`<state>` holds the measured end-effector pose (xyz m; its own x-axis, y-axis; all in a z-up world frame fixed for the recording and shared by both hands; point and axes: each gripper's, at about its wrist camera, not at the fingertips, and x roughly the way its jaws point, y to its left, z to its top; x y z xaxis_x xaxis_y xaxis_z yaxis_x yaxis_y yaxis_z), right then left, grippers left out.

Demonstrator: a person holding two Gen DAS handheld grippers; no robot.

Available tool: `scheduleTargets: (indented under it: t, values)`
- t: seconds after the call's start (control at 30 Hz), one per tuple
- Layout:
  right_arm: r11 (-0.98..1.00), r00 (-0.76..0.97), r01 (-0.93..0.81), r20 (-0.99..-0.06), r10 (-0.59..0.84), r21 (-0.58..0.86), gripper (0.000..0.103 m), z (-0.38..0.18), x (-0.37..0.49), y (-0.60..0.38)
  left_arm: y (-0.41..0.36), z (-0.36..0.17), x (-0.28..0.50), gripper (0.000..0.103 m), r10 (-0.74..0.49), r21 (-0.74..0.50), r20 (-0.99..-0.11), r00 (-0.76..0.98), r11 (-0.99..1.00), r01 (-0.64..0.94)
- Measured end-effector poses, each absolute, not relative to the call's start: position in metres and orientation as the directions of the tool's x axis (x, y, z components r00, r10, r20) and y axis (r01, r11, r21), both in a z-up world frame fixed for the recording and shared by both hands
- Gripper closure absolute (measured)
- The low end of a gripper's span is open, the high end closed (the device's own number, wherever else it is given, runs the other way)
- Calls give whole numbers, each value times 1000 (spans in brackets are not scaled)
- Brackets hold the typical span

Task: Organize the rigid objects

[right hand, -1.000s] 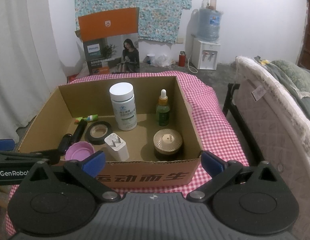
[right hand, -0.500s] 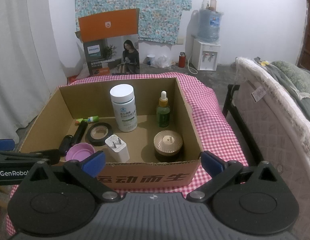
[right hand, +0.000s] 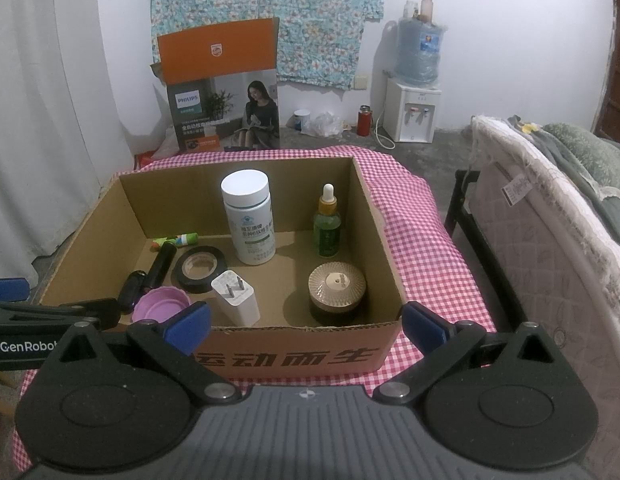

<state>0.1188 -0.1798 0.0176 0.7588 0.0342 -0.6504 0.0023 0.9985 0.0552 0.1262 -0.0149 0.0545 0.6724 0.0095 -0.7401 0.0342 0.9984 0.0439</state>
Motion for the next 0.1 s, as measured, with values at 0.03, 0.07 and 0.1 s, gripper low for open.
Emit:
scheduleTargets:
  t: [0.03,0.07,0.1]
  values:
    - [998,759,2,-651,34,55,0,18,119,-180,-15,55,126,0,9,44,-740,672,998,34]
    - [998,758,3,-651,34,55,0,17,119,-179,-15,55,126,0,9,44,-740,672,998,34]
    - [998,759,2,-651,34,55,0,18,119,-180,-15,55,126,0,9,44,-740,672,998,35]
